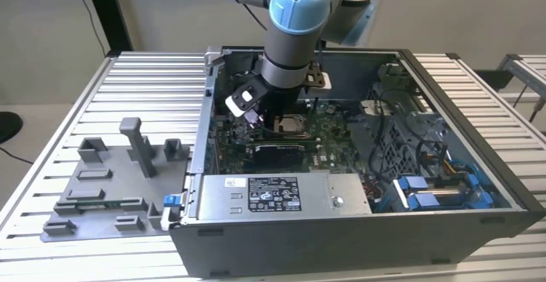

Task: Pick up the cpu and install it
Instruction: 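Install the second cpu locking lever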

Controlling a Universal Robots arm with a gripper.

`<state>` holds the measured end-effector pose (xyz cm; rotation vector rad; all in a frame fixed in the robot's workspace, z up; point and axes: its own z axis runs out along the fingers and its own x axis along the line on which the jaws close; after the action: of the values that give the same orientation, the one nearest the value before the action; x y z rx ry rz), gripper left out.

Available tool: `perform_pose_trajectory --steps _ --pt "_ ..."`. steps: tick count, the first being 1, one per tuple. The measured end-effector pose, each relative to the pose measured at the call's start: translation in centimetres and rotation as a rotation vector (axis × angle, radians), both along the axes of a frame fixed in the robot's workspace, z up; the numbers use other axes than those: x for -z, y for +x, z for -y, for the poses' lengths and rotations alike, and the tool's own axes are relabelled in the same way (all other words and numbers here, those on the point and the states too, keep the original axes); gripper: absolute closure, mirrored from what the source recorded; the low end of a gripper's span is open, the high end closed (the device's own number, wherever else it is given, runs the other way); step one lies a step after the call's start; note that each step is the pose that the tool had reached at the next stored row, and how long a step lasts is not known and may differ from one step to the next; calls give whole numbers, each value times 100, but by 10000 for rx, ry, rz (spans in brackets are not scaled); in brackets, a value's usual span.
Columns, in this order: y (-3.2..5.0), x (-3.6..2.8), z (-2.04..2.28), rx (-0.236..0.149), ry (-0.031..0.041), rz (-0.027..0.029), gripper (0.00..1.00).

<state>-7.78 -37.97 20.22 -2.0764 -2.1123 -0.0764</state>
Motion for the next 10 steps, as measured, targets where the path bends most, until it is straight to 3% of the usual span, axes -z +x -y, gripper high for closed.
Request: perform_pose_trajectory --steps 4,10 --pt "1 -103 0 -1 -31 0 100" --pt "1 -308 0 -1 -193 0 100"
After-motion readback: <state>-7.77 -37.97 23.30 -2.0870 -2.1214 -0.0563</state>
